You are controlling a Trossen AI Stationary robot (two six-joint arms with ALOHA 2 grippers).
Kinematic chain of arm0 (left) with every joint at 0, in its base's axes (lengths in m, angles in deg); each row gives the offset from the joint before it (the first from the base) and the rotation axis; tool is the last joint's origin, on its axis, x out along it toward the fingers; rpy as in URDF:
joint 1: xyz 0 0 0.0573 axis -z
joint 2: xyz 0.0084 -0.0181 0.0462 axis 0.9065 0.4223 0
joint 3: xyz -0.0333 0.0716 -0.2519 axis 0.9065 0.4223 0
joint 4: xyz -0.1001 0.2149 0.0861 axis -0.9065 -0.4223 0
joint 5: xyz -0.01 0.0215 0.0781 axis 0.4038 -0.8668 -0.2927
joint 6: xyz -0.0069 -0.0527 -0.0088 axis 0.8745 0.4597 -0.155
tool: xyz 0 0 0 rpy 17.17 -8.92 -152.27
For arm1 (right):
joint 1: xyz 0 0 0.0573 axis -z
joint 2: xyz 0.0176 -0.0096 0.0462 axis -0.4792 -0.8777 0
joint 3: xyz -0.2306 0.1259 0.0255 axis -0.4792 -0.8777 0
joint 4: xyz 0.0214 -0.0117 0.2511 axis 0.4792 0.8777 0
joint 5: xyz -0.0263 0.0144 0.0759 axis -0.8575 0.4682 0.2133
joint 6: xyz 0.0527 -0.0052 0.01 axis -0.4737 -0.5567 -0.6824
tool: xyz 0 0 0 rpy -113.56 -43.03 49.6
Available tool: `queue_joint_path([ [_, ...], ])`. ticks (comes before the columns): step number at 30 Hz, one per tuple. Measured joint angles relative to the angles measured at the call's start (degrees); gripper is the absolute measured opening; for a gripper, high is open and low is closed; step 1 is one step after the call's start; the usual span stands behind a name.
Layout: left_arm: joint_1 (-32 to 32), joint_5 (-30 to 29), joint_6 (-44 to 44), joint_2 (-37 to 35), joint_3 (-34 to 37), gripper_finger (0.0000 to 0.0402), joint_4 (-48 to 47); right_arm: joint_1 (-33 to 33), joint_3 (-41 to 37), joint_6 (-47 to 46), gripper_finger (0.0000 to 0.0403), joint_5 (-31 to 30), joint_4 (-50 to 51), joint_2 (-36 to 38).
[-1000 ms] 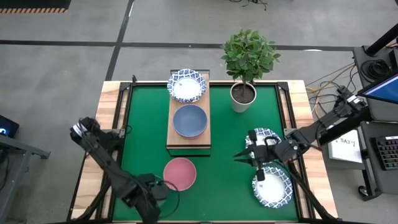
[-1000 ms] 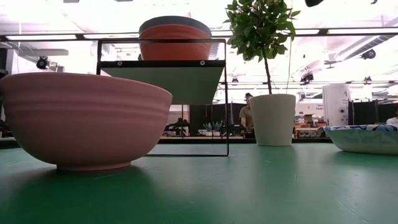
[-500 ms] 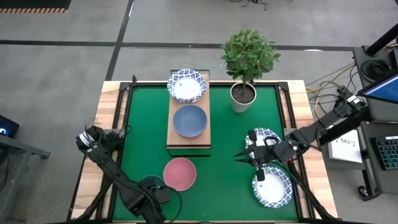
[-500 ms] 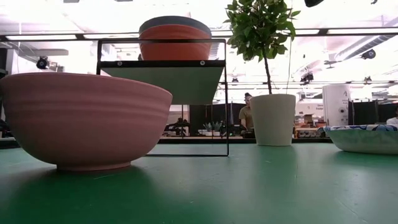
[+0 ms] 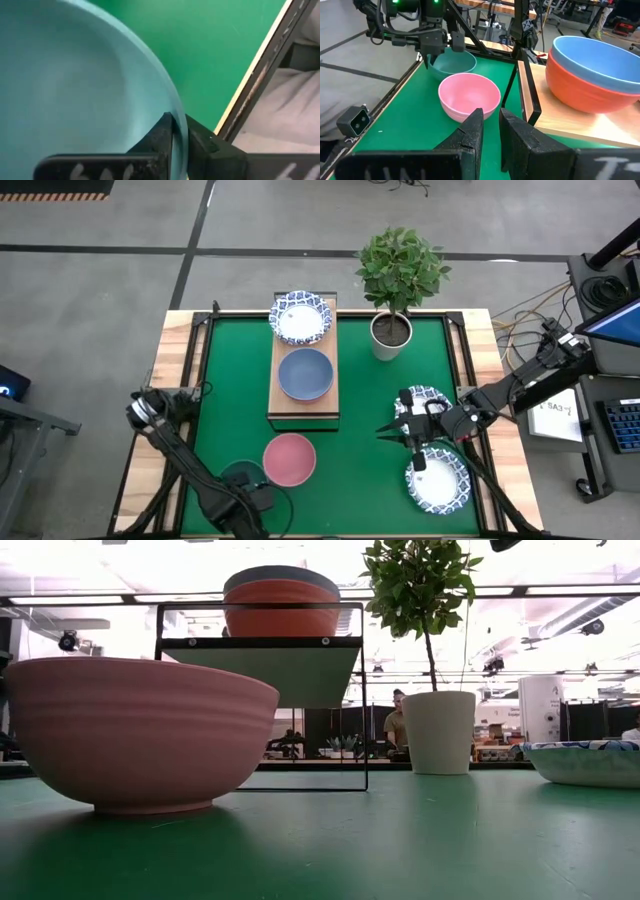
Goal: Place and stack bowls onto a shelf
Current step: Stack the green bowl on top of the blue bowl on the shelf
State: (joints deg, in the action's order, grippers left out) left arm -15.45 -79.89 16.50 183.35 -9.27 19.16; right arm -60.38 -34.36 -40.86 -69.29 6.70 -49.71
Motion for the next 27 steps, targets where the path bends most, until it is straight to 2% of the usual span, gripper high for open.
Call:
queue_joint_path([
  [5,0.4,3.4,-2.1,-0.2,-4.8,0.0002,-5.7,0.0,-0.1,-0.1,0.0052,0.0,0.0,0.0],
  [13,-1.0,0.4,-10.2,-0.2,-22.3,0.0,-24.7,0.0,-0.2,-1.1,0.0052,0.0,0.6,0.0],
  [19,-3.7,0.0,-16.3,-0.2,-35.5,0.0,-34.5,0.0,-0.2,-1.1,0.0052,0.0,0.6,0.0],
  [27,-10.3,-5.4,-34.2,-0.7,-47.1,0.0,-35.9,0.0,-0.2,-1.6,0.0052,0.0,1.8,0.0],
])
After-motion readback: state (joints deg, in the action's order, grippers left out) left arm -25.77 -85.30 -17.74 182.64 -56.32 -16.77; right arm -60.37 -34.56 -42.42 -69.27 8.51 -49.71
